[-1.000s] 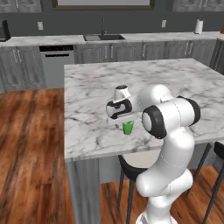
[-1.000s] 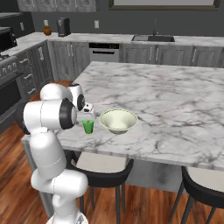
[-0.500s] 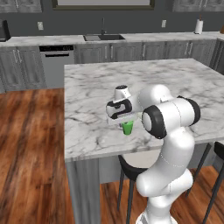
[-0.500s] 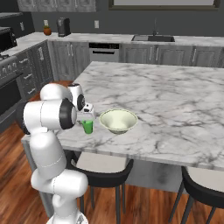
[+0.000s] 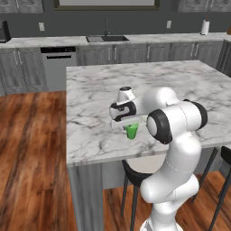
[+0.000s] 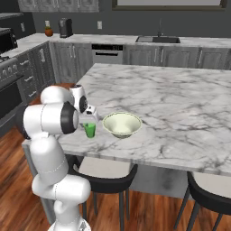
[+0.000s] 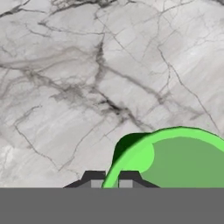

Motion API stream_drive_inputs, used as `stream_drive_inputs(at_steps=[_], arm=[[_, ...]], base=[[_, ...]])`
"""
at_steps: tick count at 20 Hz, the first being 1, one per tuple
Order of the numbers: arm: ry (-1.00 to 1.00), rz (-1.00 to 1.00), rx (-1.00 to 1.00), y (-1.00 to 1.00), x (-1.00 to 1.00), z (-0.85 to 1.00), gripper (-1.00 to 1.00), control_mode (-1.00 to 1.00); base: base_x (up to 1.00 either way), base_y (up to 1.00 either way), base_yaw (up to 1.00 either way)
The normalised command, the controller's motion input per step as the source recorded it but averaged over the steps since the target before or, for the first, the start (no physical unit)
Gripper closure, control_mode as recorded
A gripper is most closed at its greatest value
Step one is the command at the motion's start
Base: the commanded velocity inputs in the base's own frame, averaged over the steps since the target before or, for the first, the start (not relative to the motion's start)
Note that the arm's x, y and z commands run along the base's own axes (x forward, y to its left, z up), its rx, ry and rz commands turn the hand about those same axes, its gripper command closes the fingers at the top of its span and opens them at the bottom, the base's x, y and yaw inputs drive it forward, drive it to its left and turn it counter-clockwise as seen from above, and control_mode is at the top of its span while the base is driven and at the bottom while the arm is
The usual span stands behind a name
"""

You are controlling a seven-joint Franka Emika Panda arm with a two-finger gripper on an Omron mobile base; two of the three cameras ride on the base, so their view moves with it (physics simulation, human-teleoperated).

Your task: Place the cup inside the bowl on the dining table and move the bowl to any counter.

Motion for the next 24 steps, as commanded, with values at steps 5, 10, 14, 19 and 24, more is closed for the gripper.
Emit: stream_drive_inputs(at_steps=[5, 10, 14, 19, 24], arm=[[0.02, 0.02, 0.00, 0.00, 0.09, 0.36, 1.00, -1.00], [0.04, 0.03, 0.00, 0.00, 0.26, 0.40, 1.00, -1.00], [0.02, 0.03, 0.00, 0.00, 0.16, 0.41, 1.00, -1.00], [0.00, 0.03, 0.00, -0.01, 0.21, 0.35, 1.00, -1.00], [0.00, 0.02, 0.00, -0.08, 0.06, 0.38, 1.00, -1.00]], base=[[0.00, 0.00, 0.00], [0.00, 0.00, 0.00], [0.00, 0.00, 0.00], [0.00, 0.00, 0.00], [0.00, 0.00, 0.00]])
